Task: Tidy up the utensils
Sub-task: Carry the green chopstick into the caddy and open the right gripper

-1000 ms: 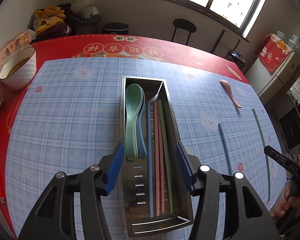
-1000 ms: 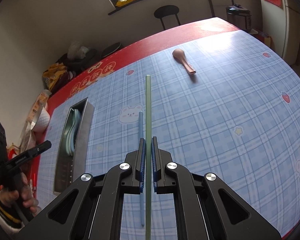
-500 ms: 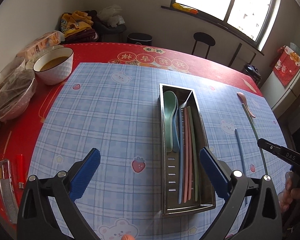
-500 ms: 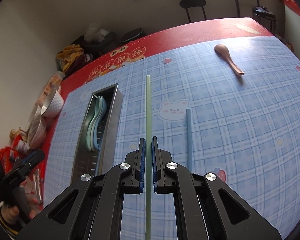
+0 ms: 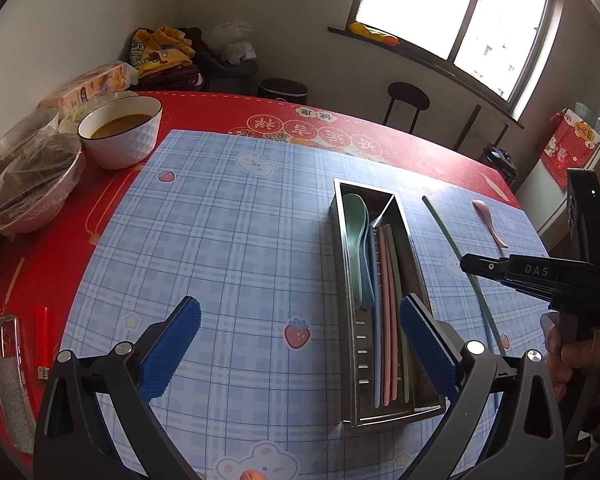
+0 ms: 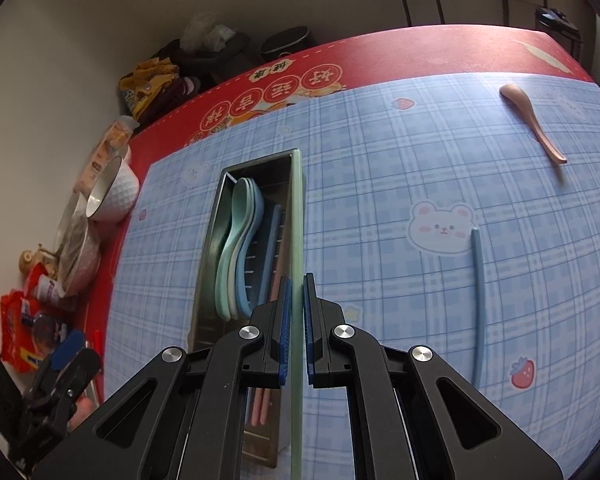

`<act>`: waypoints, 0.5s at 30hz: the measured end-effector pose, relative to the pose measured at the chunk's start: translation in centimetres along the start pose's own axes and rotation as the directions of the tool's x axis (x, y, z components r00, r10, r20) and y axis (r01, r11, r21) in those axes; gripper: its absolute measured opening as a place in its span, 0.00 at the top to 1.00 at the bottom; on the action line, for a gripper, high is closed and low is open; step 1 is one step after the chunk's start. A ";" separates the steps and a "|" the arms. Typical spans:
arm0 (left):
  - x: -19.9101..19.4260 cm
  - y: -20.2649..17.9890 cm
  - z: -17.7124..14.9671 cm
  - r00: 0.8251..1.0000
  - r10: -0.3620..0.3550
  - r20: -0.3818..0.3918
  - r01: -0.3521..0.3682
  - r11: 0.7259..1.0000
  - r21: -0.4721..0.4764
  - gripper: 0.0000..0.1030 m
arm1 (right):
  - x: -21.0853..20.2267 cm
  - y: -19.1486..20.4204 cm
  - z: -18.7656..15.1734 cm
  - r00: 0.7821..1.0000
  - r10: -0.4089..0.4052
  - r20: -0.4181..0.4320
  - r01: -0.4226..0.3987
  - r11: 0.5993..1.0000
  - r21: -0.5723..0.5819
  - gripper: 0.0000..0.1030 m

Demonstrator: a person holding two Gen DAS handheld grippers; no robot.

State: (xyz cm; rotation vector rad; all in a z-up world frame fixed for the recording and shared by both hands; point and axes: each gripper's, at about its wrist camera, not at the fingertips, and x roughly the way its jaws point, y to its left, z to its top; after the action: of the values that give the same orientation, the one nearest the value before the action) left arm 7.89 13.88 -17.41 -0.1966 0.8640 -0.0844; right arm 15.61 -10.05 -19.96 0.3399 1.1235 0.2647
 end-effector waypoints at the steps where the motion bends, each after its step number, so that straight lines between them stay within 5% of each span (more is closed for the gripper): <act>1: 0.0 0.2 -0.1 1.000 -0.003 -0.004 0.003 1.000 -0.002 0.06 | 0.5 0.6 0.0 1.000 -0.001 -0.009 0.001 1.000 -0.008 0.94; 15: -0.8 2.4 -1.3 1.000 -0.003 -0.009 0.002 1.000 -0.031 0.06 | 5.2 1.4 0.4 0.995 -0.018 -0.096 0.032 0.989 0.143 0.94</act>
State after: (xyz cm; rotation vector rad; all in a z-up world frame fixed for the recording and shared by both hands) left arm 6.34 16.16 -18.15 -0.2266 0.8743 -0.0741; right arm 18.03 -6.88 -23.57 0.4448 1.2432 0.1787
